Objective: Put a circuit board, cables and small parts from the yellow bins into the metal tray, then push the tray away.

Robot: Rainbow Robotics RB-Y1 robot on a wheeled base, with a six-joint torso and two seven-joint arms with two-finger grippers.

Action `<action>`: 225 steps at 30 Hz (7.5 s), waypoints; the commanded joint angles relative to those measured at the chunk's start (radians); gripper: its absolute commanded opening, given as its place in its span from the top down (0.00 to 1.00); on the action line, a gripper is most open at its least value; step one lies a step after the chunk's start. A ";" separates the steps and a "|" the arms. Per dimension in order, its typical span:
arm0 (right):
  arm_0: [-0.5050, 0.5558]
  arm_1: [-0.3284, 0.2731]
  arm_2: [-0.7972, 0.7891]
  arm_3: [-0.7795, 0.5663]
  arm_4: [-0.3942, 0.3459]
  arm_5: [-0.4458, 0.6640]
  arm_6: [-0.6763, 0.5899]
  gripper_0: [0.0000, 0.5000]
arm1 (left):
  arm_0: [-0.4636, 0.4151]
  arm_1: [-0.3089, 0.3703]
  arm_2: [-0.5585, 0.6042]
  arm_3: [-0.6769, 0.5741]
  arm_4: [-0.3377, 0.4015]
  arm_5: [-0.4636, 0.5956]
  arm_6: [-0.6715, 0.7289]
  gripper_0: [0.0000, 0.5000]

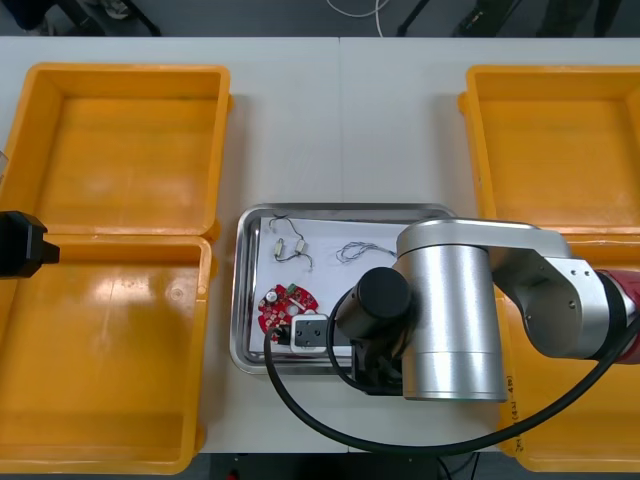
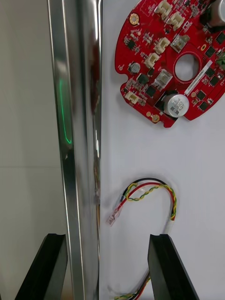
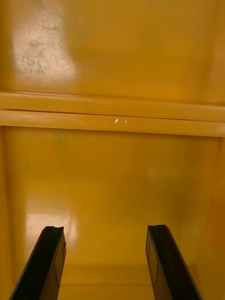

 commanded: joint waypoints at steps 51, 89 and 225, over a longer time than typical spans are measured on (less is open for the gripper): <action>0.103 0.134 0.172 0.090 0.284 -0.040 -0.009 0.03 | 0.021 0.044 0.030 -0.030 0.007 0.006 -0.090 0.00; 0.086 0.163 0.111 0.134 0.302 -0.056 -0.032 1.00 | 0.021 0.044 0.030 -0.030 0.007 0.006 -0.090 0.00; -0.257 0.079 0.002 0.814 0.246 -0.783 0.269 1.00 | 0.021 0.044 0.030 -0.030 0.007 0.006 -0.090 0.00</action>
